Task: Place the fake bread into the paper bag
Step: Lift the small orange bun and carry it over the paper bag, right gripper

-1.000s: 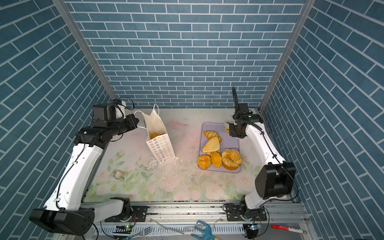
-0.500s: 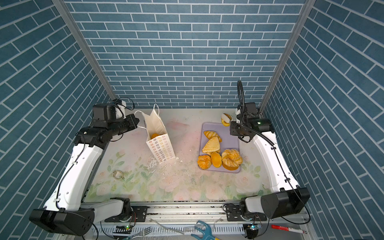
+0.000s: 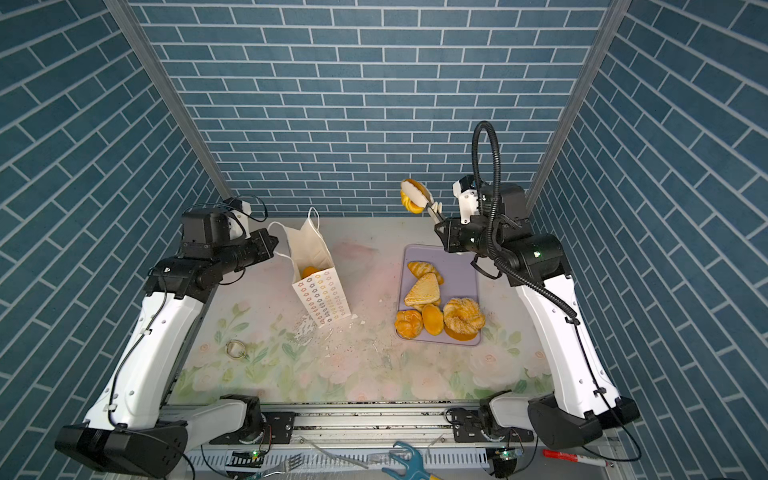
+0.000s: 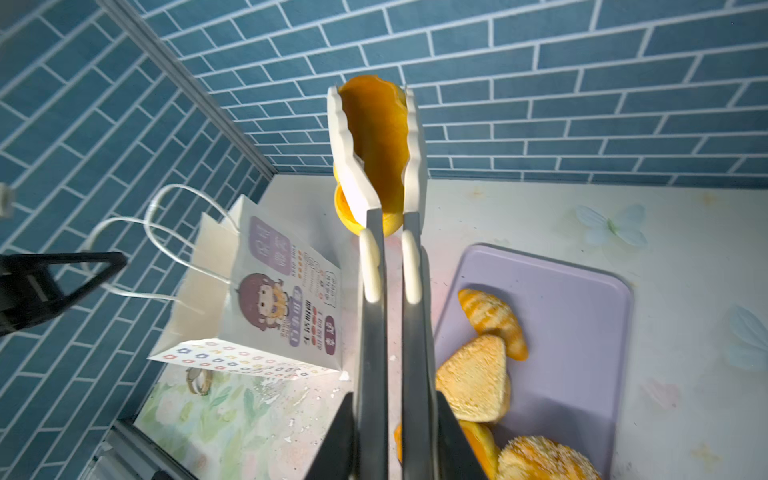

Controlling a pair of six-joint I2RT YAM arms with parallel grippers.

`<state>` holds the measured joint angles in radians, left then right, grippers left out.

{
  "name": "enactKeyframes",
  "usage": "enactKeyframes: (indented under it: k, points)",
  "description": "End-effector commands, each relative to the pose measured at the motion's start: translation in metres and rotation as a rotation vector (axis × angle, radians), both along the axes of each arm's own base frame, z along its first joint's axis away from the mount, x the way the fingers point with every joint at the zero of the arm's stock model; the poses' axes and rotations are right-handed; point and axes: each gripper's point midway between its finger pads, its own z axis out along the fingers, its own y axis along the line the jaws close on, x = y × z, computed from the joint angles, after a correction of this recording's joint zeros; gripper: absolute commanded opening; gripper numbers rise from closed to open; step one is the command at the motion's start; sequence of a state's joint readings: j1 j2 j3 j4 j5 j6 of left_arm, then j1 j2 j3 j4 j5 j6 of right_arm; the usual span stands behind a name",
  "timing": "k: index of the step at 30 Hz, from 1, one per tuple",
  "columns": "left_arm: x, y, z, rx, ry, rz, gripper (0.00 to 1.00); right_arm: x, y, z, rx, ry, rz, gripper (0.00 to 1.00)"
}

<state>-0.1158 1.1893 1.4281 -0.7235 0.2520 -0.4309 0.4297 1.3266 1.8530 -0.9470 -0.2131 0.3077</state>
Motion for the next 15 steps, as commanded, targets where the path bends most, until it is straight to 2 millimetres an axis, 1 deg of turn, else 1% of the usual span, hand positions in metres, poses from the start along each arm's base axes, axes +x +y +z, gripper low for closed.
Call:
enactKeyframes:
  k: [1,6,10,12,15]
  points:
    - [-0.003,-0.001,-0.001,0.001,-0.005,-0.006,0.00,0.002,0.033,0.035,0.080,-0.095,0.105,0.23]
    - [-0.001,-0.002,-0.004,-0.011,0.002,-0.005,0.00,0.000,0.069,0.056,0.072,-0.153,0.205,0.23]
    - [-0.002,-0.002,-0.002,-0.011,-0.004,-0.002,0.00,-0.014,0.099,0.069,0.084,-0.190,0.310,0.23]
    - [-0.003,-0.002,-0.001,-0.011,-0.006,0.000,0.00,-0.025,0.116,0.068,0.078,-0.196,0.371,0.23]
    - [-0.005,-0.001,-0.002,-0.010,-0.005,0.003,0.00,-0.040,0.136,0.057,0.041,-0.185,0.447,0.23]
